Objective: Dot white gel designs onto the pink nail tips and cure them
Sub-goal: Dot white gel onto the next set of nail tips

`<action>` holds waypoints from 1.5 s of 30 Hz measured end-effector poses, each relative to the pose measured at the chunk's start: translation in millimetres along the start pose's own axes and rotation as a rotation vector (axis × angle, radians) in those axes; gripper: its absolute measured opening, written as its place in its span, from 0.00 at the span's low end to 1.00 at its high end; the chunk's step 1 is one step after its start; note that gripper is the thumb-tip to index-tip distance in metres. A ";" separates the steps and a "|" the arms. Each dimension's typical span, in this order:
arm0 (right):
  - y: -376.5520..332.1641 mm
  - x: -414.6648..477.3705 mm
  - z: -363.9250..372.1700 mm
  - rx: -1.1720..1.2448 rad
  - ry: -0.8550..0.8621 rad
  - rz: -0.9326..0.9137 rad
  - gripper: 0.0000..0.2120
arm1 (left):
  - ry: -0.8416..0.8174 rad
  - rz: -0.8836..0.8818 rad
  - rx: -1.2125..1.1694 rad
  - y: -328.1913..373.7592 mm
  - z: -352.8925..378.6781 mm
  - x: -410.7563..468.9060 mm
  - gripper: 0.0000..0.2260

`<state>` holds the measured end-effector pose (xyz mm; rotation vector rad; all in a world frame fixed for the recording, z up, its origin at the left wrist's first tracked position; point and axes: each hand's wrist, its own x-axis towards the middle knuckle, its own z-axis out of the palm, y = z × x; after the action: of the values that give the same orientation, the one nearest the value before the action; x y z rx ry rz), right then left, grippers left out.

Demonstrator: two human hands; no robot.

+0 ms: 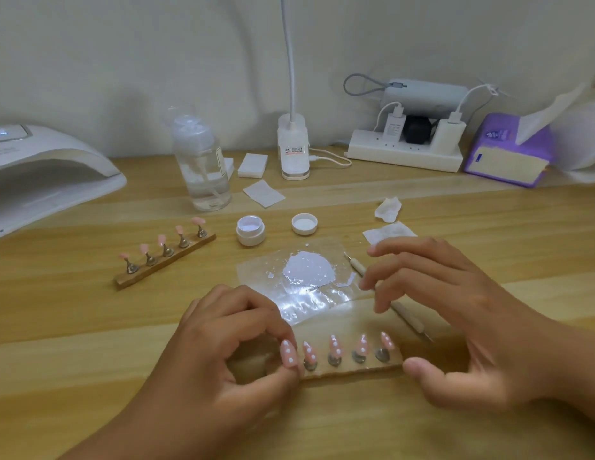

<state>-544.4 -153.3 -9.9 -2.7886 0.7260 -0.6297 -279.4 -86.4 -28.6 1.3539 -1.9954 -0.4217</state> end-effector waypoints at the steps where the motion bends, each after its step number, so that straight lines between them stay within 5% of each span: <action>1: -1.1 0.7 1.1 -0.004 -0.020 0.008 0.16 | -0.013 0.001 -0.007 -0.3 -0.3 -0.2 0.03; 13: -7.3 3.9 13.3 0.093 -0.058 0.093 0.06 | -0.026 -0.020 -0.067 0.2 0.0 0.4 0.03; 45: -12.8 9.0 30.4 0.135 0.076 0.090 0.03 | -0.038 -0.019 -0.041 2.6 1.1 -0.3 0.02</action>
<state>-518.3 -144.5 -30.1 -2.6066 0.7876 -0.7424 -281.9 -85.2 -28.0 1.3496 -1.9949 -0.4976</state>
